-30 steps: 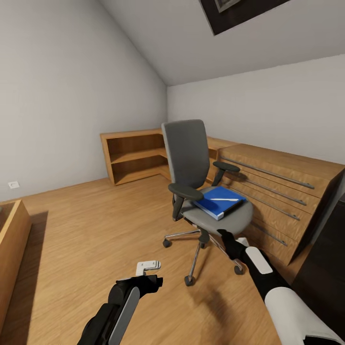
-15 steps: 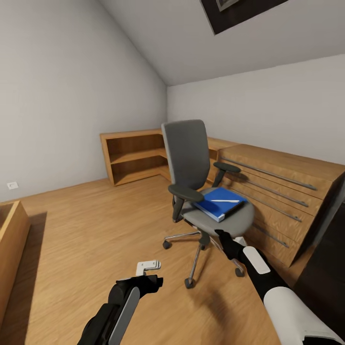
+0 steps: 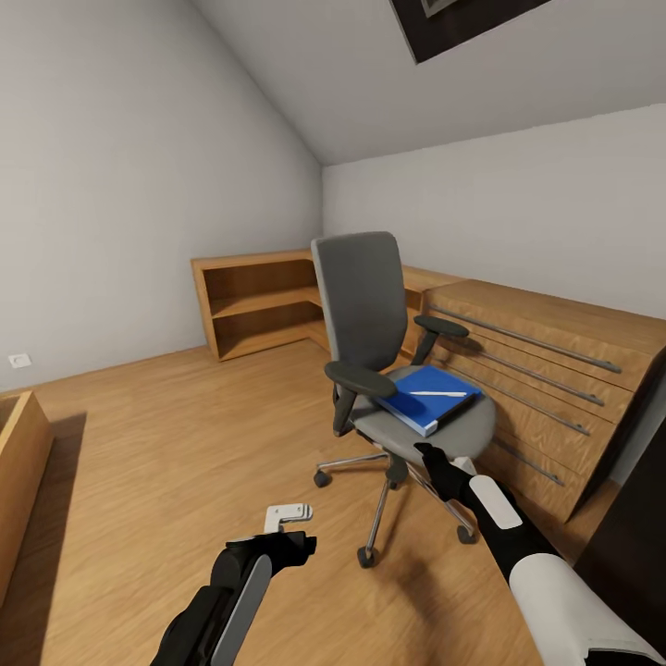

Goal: In the bedroom, organize the workspace by keeping the computer under the desk, ensuring the monitor is on the desk, placing the keyboard on the desk next to the monitor, placing the mouse on the desk next to the keyboard, moving the folder from the swivel chair onto the desk next to the mouse, stacking the notebook on top of the folder with the pen on top of the notebook, and positioning the swivel chair next to the desk.

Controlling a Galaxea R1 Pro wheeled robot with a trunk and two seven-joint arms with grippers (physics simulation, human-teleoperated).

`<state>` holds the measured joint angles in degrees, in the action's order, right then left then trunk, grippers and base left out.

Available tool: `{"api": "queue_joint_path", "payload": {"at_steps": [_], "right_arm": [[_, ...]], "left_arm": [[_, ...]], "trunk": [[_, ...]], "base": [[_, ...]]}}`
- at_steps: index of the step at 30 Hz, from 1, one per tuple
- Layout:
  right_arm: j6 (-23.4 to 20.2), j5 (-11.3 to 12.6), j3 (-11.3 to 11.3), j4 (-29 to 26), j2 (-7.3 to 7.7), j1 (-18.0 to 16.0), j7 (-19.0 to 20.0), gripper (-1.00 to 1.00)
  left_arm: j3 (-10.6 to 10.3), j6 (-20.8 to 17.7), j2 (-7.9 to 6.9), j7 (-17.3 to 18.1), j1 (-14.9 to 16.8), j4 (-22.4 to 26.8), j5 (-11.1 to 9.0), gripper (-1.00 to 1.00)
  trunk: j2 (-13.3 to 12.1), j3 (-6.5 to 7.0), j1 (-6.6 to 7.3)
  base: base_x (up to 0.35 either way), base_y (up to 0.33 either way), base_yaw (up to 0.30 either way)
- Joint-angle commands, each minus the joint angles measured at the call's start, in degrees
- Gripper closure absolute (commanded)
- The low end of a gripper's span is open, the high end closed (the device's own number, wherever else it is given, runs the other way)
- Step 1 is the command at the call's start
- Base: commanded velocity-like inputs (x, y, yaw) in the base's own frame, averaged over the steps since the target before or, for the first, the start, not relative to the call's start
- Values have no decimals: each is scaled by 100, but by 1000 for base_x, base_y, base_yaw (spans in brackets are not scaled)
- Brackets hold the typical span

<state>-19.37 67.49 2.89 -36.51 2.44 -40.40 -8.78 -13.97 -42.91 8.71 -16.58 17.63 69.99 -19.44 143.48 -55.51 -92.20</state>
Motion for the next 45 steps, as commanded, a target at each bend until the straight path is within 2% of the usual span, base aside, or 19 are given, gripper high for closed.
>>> {"api": "queue_joint_path", "payload": {"at_steps": [1, 13, 32, 45], "right_arm": [[-23, 54, 10, -13, 0, -2, -45, -100], [-23, 54, 10, -17, 17, -2, -40, -100], [-24, 54, 9, -23, 36, -3, -44, -100], [-24, 47, 4, -31, 37, -2, -45, -100]], "left_arm": [[-7, -16, -1, -55, 3, 6, -60, -100], [-9, -16, -1, -48, 3, 6, -60, -100], [-9, -16, -1, -47, 3, 6, -61, -100], [-9, -16, -1, -47, 3, 6, -68, -100]], "trunk": [[3, -6, 1], [3, -6, 1], [3, -6, 1], [3, -6, 1]], "base": [[8, 0, 0], [49, 0, 0], [247, 0, 0], [-48, 0, 0]]}}
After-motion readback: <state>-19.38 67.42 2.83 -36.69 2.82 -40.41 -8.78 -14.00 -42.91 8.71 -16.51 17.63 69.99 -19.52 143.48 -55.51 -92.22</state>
